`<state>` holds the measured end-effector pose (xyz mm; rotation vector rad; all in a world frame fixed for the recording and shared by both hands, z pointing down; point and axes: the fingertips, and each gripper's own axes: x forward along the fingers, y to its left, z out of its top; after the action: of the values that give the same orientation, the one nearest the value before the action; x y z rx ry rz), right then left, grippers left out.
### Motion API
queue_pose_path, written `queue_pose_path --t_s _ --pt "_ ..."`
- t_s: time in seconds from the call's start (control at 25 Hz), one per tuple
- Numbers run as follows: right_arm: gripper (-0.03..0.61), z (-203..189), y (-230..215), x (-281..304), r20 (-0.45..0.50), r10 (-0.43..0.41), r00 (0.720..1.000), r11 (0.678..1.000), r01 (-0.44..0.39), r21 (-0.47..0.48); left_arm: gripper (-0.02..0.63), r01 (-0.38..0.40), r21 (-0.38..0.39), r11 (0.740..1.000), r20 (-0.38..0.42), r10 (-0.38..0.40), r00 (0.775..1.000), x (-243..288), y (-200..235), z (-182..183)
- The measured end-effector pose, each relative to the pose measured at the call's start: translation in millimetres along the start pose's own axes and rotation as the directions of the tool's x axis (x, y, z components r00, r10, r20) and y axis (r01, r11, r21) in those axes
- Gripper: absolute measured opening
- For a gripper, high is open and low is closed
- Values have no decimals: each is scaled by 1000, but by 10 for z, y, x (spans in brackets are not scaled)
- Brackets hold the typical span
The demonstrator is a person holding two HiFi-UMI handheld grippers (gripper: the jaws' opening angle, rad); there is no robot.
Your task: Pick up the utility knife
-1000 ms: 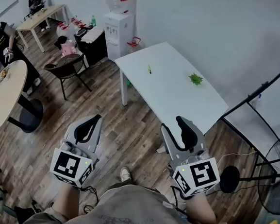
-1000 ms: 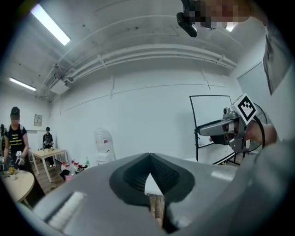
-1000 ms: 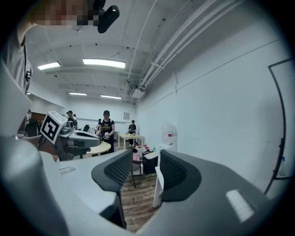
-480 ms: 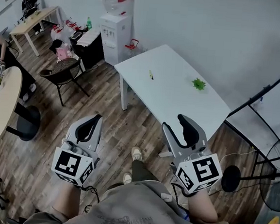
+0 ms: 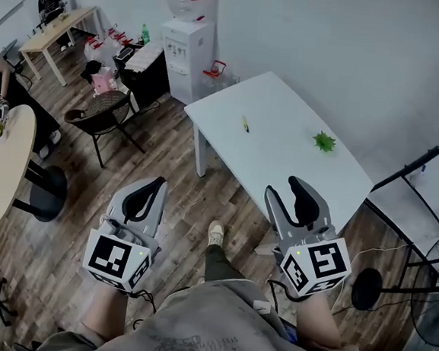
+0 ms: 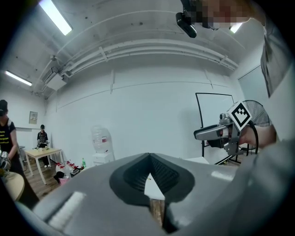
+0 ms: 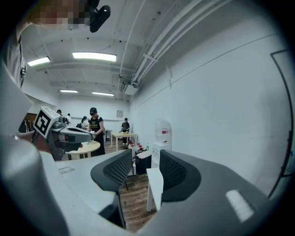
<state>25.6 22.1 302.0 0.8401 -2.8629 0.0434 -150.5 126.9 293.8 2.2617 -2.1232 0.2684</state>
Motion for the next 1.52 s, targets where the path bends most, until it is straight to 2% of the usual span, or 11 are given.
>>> queue_pose_path --t_s 0.28,0.6,0.8,1.08,1.24,1.32,1.52 --pt "212 -242 -566 706 -79 -23 997 999 25 27 1 50 13 999 -34 -49 998 879 256 -68" --pt "213 -499 -1263 1730 -186 -10 983 998 21 53 1 97 16 995 -115 -95 989 2082 671 -207" --pt "213 -688 -1538 2170 -230 -9 973 997 26 74 1 133 23 991 -147 -129 981 2632 808 -309" --pt "213 -952 -1822 2538 -277 -49 960 991 82 107 1 178 47 983 -250 -161 955 3171 903 -664" --pt "213 -1128 -1870 2702 -332 -59 942 988 101 114 1 219 53 974 -296 -194 935 3355 980 -782" --pt "213 -1226 -1890 2759 -361 -69 930 987 116 110 1 252 50 967 -321 -223 921 3439 980 -845" --pt "215 -1453 -1933 2924 -417 -109 902 979 171 114 1 349 73 934 -318 -310 896 3779 1012 -930"
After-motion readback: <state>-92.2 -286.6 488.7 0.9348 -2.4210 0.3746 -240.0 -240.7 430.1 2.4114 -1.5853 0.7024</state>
